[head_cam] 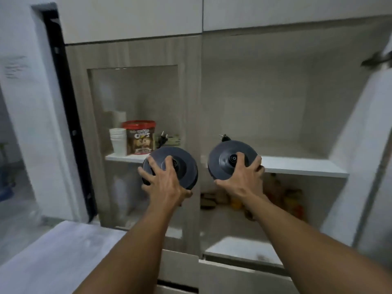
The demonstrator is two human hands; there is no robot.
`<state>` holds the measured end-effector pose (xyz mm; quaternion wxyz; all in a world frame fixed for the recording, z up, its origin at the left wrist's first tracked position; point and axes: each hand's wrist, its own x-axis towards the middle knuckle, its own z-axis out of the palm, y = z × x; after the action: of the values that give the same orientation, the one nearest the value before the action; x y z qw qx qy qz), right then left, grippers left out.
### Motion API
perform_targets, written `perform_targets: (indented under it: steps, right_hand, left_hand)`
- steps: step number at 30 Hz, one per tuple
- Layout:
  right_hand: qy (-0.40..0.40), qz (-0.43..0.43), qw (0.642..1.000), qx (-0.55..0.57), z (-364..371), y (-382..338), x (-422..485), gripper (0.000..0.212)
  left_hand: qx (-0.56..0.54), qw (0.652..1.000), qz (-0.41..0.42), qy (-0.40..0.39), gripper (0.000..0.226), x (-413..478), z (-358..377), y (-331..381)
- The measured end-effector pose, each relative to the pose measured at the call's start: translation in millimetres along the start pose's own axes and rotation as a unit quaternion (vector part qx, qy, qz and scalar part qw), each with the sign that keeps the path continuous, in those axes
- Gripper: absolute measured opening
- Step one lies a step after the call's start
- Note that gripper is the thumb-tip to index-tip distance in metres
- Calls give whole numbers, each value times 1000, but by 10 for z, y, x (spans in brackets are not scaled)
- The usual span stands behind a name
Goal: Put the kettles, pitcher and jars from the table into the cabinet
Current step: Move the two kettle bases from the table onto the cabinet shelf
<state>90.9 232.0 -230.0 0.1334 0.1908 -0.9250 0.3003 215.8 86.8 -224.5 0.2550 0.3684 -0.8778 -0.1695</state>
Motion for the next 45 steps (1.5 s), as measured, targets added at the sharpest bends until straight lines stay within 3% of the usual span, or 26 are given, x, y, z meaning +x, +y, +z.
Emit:
perform_targets:
  steps: [9,15,23,30,32,34,38,42,45]
  right_hand:
    - [55,71,994,-54,-652,1228,1028,109]
    - [22,94,993,-71,-647,1759,1840,115]
    - [-77,141,982,-99,-24,1988,2675,114]
    - [-189,176,961,-100,202,2109,3264,125]
    - [-195,176,958,-112,216,2133,3378,126]
    - [-191,179,958,-120,245,2130,3439,125]
    - [-195,187,956,-111,260,2091,3440,126]
    - [-152,193,965,-98,292,2055,3264,116]
    - [-99,138,979,-116,307,1904,3060,104]
  left_hand:
    - [-34,992,112,-38,110,526,707,1654]
    - [-24,989,123,-81,105,1007,1278,2250]
    - [36,983,106,-144,100,1914,2024,2498]
    - [81,957,79,-266,143,2654,2534,2570]
    - [80,943,65,-315,169,2837,2662,2564]
    - [76,933,55,-348,179,2944,2740,2543]
    - [60,939,49,-336,161,2874,2726,2480]
    - [19,965,25,-261,136,2590,2647,2404]
    - [-13,980,47,-195,119,2322,2496,2294]
